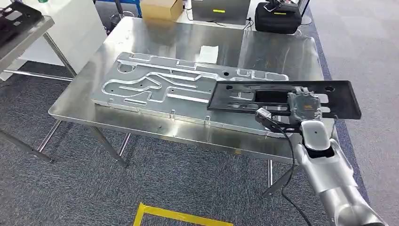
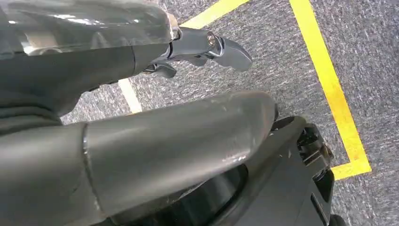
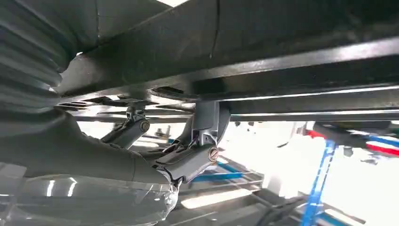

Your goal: Take the parts from the cabinet and place them on the table.

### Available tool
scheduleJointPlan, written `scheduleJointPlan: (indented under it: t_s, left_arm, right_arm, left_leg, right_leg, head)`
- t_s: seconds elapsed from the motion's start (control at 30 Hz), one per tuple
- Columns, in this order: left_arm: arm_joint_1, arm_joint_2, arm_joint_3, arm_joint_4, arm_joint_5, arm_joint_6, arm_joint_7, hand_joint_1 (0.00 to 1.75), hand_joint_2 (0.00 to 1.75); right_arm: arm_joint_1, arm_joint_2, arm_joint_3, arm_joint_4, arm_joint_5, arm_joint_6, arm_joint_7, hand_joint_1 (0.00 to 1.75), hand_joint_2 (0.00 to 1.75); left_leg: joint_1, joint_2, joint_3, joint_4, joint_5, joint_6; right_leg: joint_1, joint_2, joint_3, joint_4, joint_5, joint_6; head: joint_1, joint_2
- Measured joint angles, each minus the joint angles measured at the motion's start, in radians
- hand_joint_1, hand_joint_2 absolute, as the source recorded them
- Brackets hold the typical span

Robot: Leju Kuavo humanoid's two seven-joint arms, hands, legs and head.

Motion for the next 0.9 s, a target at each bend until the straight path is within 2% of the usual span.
scheduleJointPlan:
  t_s: [0.1, 0.17, 0.27, 0.33, 0.67, 0.9]
  left_arm:
    - [-0.004, 0.002, -0.009, 0.000, 0.002, -0.002, 0.002, 0.00, 0.00]
    - [-0.004, 0.003, -0.013, 0.000, 0.004, -0.003, 0.004, 0.00, 0.00]
    - [-0.005, 0.006, -0.015, 0.000, 0.006, -0.003, 0.007, 0.00, 0.00]
    - [-0.004, 0.008, -0.015, 0.000, 0.007, -0.003, 0.008, 0.00, 0.00]
    - [-0.007, 0.010, -0.016, 0.000, 0.017, 0.003, 0.006, 0.00, 0.00]
    - [-0.004, 0.010, -0.016, 0.000, 0.024, 0.003, 0.001, 0.00, 0.00]
  right_arm:
    - [-0.045, 0.047, 0.043, 0.043, -0.002, 0.018, 0.003, 1.75, 1.75]
    - [-0.083, 0.086, 0.066, 0.078, -0.040, 0.023, 0.002, 1.75, 1.75]
    - [-0.123, 0.118, 0.082, 0.102, -0.099, 0.030, -0.018, 1.75, 1.75]
    - [-0.131, 0.144, 0.090, 0.109, -0.146, 0.039, -0.044, 1.75, 1.75]
    - [-0.130, 0.248, 0.188, 0.120, -0.188, 0.080, -0.072, 1.75, 1.75]
    - [-0.130, 0.274, 0.220, 0.112, -0.206, 0.085, -0.070, 1.75, 1.75]
  left_leg:
    - [0.001, -0.001, 0.000, 0.000, 0.001, -0.001]
    - [0.001, -0.002, -0.001, 0.000, 0.001, -0.002]
    - [0.001, -0.003, -0.001, 0.000, 0.001, -0.002]
    - [0.001, -0.004, -0.002, 0.000, 0.001, -0.002]
    - [0.001, -0.002, -0.003, 0.000, 0.001, -0.002]
    - [0.001, -0.005, -0.003, 0.000, 0.001, -0.002]
  right_leg:
    - [0.000, -0.001, 0.000, 0.000, 0.000, 0.000]
    - [0.000, -0.002, -0.001, 0.000, 0.000, 0.000]
    - [0.000, -0.004, -0.001, 0.000, 0.000, 0.000]
    - [0.000, -0.004, -0.001, 0.000, 0.000, 0.000]
    - [0.000, -0.002, -0.003, 0.000, 0.000, 0.000]
    - [0.000, -0.004, -0.002, 0.000, 0.000, -0.001]
  head:
    - [0.000, 0.000]
    - [0.000, 0.000]
    - [0.000, 0.000]
    - [0.000, 0.000]
    - [0.000, 0.000]
    - [0.000, 0.000]
